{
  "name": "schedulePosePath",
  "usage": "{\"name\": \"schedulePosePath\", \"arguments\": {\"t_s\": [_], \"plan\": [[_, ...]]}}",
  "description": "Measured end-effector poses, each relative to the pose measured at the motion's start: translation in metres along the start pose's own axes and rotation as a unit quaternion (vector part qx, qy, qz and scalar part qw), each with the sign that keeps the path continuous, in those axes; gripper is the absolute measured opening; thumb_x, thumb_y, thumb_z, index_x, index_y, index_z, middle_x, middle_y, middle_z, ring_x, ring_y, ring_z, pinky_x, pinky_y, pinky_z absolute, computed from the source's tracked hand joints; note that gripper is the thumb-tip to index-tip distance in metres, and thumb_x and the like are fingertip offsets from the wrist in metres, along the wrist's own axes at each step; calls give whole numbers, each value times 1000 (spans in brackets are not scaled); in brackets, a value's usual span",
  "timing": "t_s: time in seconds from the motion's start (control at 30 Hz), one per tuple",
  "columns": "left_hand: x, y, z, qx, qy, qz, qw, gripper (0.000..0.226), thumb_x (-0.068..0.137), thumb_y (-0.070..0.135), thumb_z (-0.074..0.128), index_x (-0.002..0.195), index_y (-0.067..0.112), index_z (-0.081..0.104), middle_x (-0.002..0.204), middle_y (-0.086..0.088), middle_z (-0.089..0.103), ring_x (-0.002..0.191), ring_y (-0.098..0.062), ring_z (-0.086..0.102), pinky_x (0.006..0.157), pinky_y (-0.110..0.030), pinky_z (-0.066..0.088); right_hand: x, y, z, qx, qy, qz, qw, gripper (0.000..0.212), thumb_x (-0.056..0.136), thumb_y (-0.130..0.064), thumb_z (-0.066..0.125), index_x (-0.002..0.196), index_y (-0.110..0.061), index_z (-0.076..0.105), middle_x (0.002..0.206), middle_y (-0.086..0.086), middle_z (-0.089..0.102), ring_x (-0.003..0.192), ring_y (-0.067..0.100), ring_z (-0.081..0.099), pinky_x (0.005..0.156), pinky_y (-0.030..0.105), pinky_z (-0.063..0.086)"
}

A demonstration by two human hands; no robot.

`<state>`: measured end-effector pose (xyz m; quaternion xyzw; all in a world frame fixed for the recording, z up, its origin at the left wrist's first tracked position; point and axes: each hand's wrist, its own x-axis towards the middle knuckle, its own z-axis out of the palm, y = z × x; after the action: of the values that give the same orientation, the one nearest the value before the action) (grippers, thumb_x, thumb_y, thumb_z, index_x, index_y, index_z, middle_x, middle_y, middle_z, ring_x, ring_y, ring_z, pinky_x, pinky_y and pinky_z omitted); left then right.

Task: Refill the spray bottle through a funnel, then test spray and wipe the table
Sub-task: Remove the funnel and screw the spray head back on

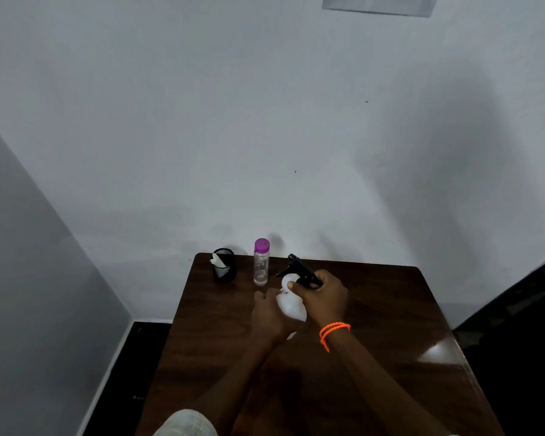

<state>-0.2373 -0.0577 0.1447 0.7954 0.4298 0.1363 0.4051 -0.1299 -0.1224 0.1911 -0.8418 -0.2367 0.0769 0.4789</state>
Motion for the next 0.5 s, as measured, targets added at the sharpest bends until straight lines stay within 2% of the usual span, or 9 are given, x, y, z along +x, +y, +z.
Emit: {"name": "schedulePosePath", "arguments": {"t_s": [0.1,0.23,0.27,0.37,0.43,0.5], "plan": [[-7,2,2,15,32,-13,999,89,48,49,90,123,22,52,119,1,43,107,-20,56,83,-29,46,-3,-1,5,0,10,38,999,41,60,-36,93,62,-21,54,59,-10,56,57,10,53,47,13,28],[-14,2,3,62,64,24,996,68,69,39,83,123,11,54,119,-10,49,109,-28,55,87,-38,50,-6,1,16,6,12,69,998,39,59,-40,92,69,-16,63,65,-4,62,66,19,61,52,24,35],[-15,-1,3,62,69,26,995,67,69,40,82,123,10,54,118,-10,49,108,-27,55,86,-39,51,-7,0,18,-1,7,63,998,39,59,-41,92,69,-17,63,66,-3,63,66,20,61,53,24,35],[-16,-15,-1,21,45,-13,999,89,48,57,85,120,17,51,118,0,45,102,-20,57,80,-34,51,-9,-2,23,-25,-31,17,999,43,58,-45,91,63,-24,54,63,-7,59,61,14,57,52,24,35],[-15,-28,0,-5,16,-22,1000,95,45,58,88,124,22,50,121,4,41,103,-14,53,84,-33,51,-9,-3,27,-11,-72,-10,997,44,56,-42,93,65,-27,53,64,-10,58,61,7,56,52,17,34],[-16,-38,-6,-36,-13,-3,999,98,47,54,91,130,25,48,122,7,41,107,-8,47,88,-27,46,-9,-7,31,15,-110,-31,993,39,56,-40,93,75,-33,60,75,-11,65,69,2,60,57,14,41]]}}
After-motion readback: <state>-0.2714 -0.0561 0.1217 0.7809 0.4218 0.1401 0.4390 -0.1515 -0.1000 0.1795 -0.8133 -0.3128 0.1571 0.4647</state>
